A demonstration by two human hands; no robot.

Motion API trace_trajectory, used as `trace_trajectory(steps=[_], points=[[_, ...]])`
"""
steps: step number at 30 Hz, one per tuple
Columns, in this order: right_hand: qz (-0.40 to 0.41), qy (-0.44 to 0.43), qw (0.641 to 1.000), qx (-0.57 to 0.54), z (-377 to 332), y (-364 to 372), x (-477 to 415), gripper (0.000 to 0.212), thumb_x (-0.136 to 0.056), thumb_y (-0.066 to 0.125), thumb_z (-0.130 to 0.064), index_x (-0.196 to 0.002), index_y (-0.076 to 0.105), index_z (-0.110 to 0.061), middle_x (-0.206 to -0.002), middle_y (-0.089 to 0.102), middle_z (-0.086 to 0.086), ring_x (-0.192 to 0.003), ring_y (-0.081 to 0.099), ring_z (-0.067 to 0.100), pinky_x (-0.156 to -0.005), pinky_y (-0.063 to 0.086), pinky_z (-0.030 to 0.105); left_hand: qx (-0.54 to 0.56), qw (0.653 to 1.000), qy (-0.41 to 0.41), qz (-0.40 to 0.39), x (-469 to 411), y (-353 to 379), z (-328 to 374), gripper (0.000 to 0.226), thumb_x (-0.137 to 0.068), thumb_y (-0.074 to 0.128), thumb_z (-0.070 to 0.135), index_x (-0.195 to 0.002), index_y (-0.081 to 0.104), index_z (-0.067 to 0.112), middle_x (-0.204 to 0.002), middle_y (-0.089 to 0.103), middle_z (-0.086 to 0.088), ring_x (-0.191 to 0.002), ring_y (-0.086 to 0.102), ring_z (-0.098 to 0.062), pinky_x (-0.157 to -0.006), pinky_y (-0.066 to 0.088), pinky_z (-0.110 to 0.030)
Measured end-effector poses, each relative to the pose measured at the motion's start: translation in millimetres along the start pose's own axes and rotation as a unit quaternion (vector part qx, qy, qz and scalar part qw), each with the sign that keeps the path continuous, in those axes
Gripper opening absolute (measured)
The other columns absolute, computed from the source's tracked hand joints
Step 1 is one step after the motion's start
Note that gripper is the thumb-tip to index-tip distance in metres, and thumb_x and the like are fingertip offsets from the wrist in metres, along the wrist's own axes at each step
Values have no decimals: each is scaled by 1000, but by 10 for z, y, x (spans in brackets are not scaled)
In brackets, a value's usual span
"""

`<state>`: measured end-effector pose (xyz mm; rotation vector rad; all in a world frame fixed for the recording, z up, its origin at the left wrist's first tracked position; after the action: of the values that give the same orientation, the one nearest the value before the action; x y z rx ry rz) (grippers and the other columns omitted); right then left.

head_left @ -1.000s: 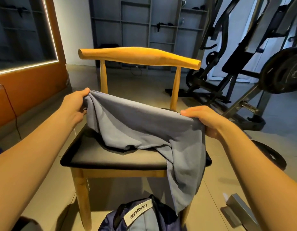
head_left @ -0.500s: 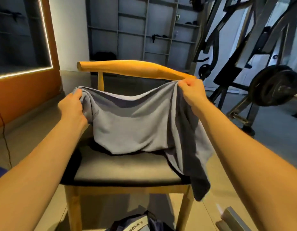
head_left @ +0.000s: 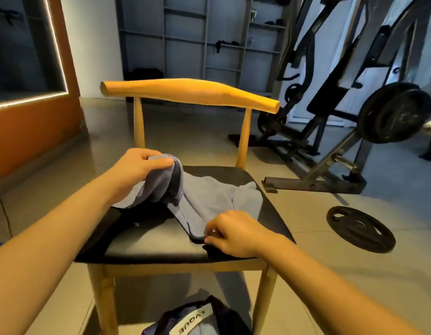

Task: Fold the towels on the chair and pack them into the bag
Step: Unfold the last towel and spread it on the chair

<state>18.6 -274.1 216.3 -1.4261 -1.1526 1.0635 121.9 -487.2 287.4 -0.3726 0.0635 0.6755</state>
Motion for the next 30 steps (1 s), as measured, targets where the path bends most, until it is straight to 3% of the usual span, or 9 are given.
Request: trace_trajectory(steps=[3,6,8,10,13,17,24,28,30], points=[[-46,24,993,-109,22,-65,41,30,-98,60,-47,-98,75,-21,-80,72,-4,-71,64,13,-70,57,34,-78,995,4,-57,145,159,27,26,-93,71,31,-86,78,7,-85,72,-16,-82,66,-23,-78,52,-34],[103,161,955,-226,602,-288,63,28,-96,62,-27,-75,69,-11,-66,68,9,-61,66,17,-71,61,47,-100,990,-12,-95,243,289,74,21,-94,69,32,-84,80,16,-79,74,-3,-77,68,-14,-69,51,-24],[198,278,917,-204,1095,-372,134,26,-91,61,-18,-70,64,-2,-63,62,17,-60,58,23,-71,59,54,-98,990,-16,-104,268,361,106,19,-94,70,28,-84,81,18,-79,75,0,-74,69,-9,-66,50,-18],[227,353,886,-197,1359,-374,162,27,-88,63,-19,-73,63,4,-62,60,15,-61,56,27,-72,59,53,-89,990,-23,-108,266,441,132,16,-95,69,22,-85,81,16,-82,75,-1,-76,68,-9,-66,50,-18],[217,340,895,-191,1282,-370,-26,33,-86,67,-34,-68,62,-7,-71,71,6,-67,64,27,-64,55,43,-127,983,-34,-131,269,557,164,18,-98,65,15,-88,80,12,-88,71,-3,-86,61,-14,-72,47,-25],[153,336,929,-19,1052,-320,-305,42,-84,65,-59,-80,62,-17,-71,61,-1,-66,58,20,-52,38,28,-129,973,-18,-192,320,701,230,12,-92,71,12,-87,82,12,-90,76,-5,-90,69,-18,-82,56,-25],[121,318,936,93,1080,-207,-382,20,-93,57,-37,-85,57,-19,-79,60,1,-72,58,25,-55,36,30,-100,978,-4,-183,334,762,286,14,-87,74,29,-87,82,18,-90,77,-3,-87,71,-15,-85,57,-33],[143,341,927,-63,1253,-271,-315,26,-95,55,-29,-78,65,-11,-73,64,3,-73,62,27,-59,44,30,-116,974,-1,-193,362,755,298,20,-97,62,30,-91,81,25,-91,77,4,-87,70,-10,-83,55,-29],[197,341,892,-222,1334,-356,-231,28,-96,56,-21,-79,67,-1,-69,62,7,-67,59,26,-59,46,31,-129,972,1,-195,368,778,294,22,-99,61,31,-91,81,26,-91,76,5,-89,68,-15,-83,53,-31]])
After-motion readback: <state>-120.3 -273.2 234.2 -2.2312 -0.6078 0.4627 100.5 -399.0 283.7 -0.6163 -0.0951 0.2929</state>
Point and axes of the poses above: each hand's wrist, its own x-axis away from the middle knuckle, its own y-axis out of the palm, z = x × y, the point moved 5 cm from there along -x, towards the middle knuckle
